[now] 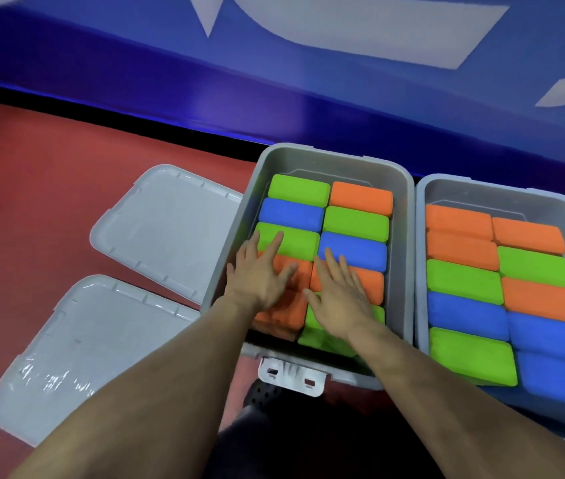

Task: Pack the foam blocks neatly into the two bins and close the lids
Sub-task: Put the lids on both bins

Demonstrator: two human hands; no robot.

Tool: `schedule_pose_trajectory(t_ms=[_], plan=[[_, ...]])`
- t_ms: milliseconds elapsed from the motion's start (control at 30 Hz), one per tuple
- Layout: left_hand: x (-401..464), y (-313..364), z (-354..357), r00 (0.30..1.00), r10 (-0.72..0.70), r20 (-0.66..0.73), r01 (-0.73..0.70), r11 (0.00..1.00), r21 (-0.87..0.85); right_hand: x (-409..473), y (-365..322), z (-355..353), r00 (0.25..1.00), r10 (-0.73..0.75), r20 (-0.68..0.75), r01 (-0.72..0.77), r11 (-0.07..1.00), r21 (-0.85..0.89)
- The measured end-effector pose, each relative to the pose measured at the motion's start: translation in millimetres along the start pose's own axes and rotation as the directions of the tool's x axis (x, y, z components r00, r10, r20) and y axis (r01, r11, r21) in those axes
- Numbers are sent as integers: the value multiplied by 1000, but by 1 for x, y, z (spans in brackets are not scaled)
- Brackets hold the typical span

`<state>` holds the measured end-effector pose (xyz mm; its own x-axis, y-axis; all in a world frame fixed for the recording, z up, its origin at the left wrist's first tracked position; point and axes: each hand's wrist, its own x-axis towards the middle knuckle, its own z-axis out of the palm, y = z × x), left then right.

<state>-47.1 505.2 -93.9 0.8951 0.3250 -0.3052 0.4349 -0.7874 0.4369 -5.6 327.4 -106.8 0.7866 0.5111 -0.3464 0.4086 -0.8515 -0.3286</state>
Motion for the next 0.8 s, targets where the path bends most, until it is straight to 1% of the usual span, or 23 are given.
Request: schedule_pose_trajectory(t_ms=[67, 100, 167, 233, 267, 333, 400, 500, 600, 700, 800], plan=[[-3, -24, -23, 992, 17, -124, -23, 999, -49, 2, -26, -3, 994, -112, -12, 112, 994, 1], [-6, -39, -32, 986, -3, -168, -13, 996, -93, 3, -38, -3, 988, -157, -9, 157, 988, -9], [-13, -72, -44, 971, -98, -220, 54, 979, -197, 7, -57, -1, 974, -227, -3, 227, 974, -28], [-19, -103, -49, 942, -250, -224, 174, 934, -314, 12, -76, 4, 961, -276, 2, 276, 961, -32], [-23, -116, -51, 918, -348, -191, 250, 881, -403, 15, -84, 8, 956, -292, 9, 292, 956, -25], [-25, -145, -46, 859, -508, -69, 378, 720, -582, 22, -102, 18, 950, -312, 28, 313, 950, -12], [-23, -175, -33, 815, -577, 58, 459, 580, -673, 34, -119, 30, 939, -342, 25, 343, 938, -42], [-12, -207, -6, 777, -605, 171, 499, 428, -754, 57, -140, 42, 913, -408, -8, 404, 907, -114], [8, -222, 18, 735, -624, 265, 504, 242, -829, 80, -146, 53, 886, -464, 14, 459, 871, -175], [32, -234, 40, 703, -628, 334, 475, 65, -878, 91, -140, 64, 865, -501, 23, 498, 854, -147], [54, -240, 58, 657, -641, 396, 464, -70, -883, 93, -136, 71, 846, -530, -52, 523, 845, -109]])
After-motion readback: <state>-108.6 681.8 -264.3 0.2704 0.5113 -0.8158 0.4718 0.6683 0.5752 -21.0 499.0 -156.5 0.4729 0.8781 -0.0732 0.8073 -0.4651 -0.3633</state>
